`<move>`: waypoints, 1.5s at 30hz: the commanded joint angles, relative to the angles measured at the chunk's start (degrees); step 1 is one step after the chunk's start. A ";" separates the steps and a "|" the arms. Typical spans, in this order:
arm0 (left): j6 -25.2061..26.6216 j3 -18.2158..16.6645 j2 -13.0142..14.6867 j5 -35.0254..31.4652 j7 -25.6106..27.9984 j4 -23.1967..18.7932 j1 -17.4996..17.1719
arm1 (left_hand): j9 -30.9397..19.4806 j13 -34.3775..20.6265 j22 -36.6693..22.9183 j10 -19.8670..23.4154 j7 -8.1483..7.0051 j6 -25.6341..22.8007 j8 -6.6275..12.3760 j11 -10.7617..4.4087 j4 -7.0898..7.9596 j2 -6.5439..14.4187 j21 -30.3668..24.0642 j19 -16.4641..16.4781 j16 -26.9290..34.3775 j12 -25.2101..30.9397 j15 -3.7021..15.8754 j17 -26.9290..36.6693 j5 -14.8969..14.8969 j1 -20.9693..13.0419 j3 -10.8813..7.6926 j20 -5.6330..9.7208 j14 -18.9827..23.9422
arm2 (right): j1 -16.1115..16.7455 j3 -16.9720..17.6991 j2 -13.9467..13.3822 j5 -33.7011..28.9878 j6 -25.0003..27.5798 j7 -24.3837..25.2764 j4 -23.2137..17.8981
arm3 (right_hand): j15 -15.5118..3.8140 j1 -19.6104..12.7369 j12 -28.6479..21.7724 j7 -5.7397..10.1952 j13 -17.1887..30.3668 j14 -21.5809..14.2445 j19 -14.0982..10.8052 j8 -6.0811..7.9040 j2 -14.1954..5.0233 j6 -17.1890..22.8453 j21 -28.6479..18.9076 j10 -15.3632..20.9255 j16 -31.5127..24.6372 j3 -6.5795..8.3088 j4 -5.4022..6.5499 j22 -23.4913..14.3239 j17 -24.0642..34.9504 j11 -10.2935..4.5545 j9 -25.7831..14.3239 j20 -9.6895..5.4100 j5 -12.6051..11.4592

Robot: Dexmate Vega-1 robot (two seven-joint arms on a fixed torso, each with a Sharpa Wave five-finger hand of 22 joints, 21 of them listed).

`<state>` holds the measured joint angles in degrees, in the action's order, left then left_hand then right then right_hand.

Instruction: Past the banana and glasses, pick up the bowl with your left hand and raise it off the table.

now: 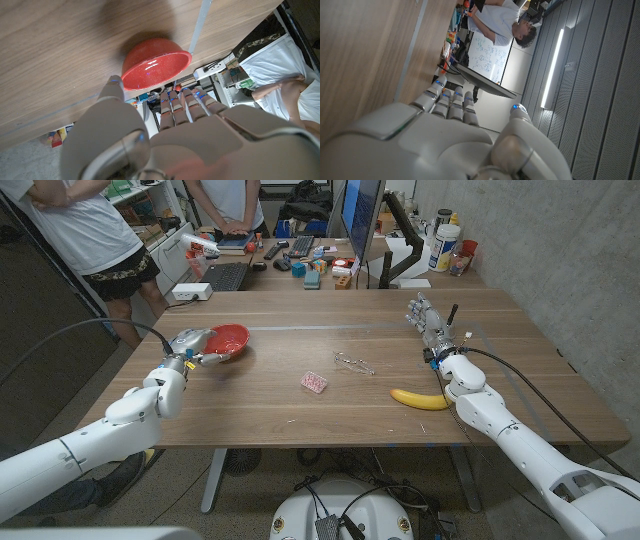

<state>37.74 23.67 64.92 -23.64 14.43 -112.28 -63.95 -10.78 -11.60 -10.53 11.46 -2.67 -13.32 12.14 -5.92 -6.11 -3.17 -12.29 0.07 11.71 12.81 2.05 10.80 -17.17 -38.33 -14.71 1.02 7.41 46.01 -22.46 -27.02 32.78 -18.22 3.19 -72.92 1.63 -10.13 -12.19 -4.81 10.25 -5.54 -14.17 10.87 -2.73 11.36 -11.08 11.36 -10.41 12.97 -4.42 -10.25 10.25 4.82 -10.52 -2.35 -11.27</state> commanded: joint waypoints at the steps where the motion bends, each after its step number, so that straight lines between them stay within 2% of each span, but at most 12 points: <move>1: 1.00 4.09 -0.56 -0.96 -1.06 1.43 3.76 | -0.33 -0.25 -0.16 0.42 -0.09 -0.46 0.44 -0.02 -0.05 -0.42 -0.04 0.25 0.30 0.34 1.30 0.32 -0.43 -0.16 0.11 0.50 0.39 | -0.50 -0.25 0.36 -0.04 -0.30 -0.47 0.77 | 0.04 0.38 0.11 0.44 0.33 -0.30 -0.44 0.23 -0.22 0.27 -0.29 0.38 -0.21 -0.12 0.10 -0.18 0.18 -0.17 -0.21 -0.08 -0.22; 14: 0.41 5.83 -1.07 -1.42 -2.15 2.60 5.82 | -0.34 -0.29 -0.17 0.68 -0.06 -0.65 0.43 -0.31 0.00 -0.40 -0.02 0.28 0.28 0.37 1.42 0.35 -0.56 -0.20 0.24 0.54 0.55 | -0.33 -0.06 0.34 0.08 -0.59 -0.40 0.85 | 0.05 0.38 0.08 0.40 0.33 -0.29 -0.44 0.22 -0.24 0.24 -0.30 0.48 -0.19 -0.16 0.09 -0.18 0.18 -0.12 -0.21 -0.06 -0.24; 22: 1.06 8.27 -1.86 -4.07 -3.26 3.45 7.66 | -0.34 -0.31 -0.17 0.78 -0.19 -0.72 0.41 -0.14 0.00 -0.40 0.00 0.28 0.30 0.37 1.39 0.36 -0.64 -0.26 0.30 0.47 0.71 | -0.51 -0.07 0.57 0.15 -0.98 -0.64 1.28 | 0.05 0.38 0.09 0.40 0.33 -0.32 -0.43 0.22 -0.24 0.24 -0.30 0.48 -0.19 -0.20 0.08 -0.18 0.17 -0.06 -0.21 -0.06 -0.25; 45: -1.58 9.89 -5.34 -3.88 -2.89 7.71 10.21 | -0.35 -0.37 -0.18 1.39 -0.25 -1.14 0.45 -0.48 0.11 -0.30 -0.01 0.42 0.32 0.48 1.49 0.41 -0.83 -0.33 0.47 0.42 1.07 | -0.62 -0.12 0.99 0.34 -1.21 -0.75 2.29 | 0.12 0.39 0.10 0.42 0.33 -0.39 -0.41 0.22 -0.26 0.24 -0.30 0.51 -0.20 -0.29 0.07 -0.18 0.18 -0.13 -0.21 0.04 -0.27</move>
<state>37.42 32.51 61.16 -27.53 11.53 -106.72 -55.14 -11.07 -11.88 -10.53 12.16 -2.77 -14.04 12.14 -6.44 -5.91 -3.16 -12.30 0.28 11.71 12.81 2.08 11.07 -17.40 -38.33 -14.52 1.23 8.00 45.56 -22.49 -26.32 33.03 -19.29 2.55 -71.29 1.62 -10.14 -12.19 -4.81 10.25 -5.53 -14.17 10.87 -2.73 11.36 -11.08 11.36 -10.41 12.98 -4.42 -10.25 10.25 4.82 -10.52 -2.35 -11.26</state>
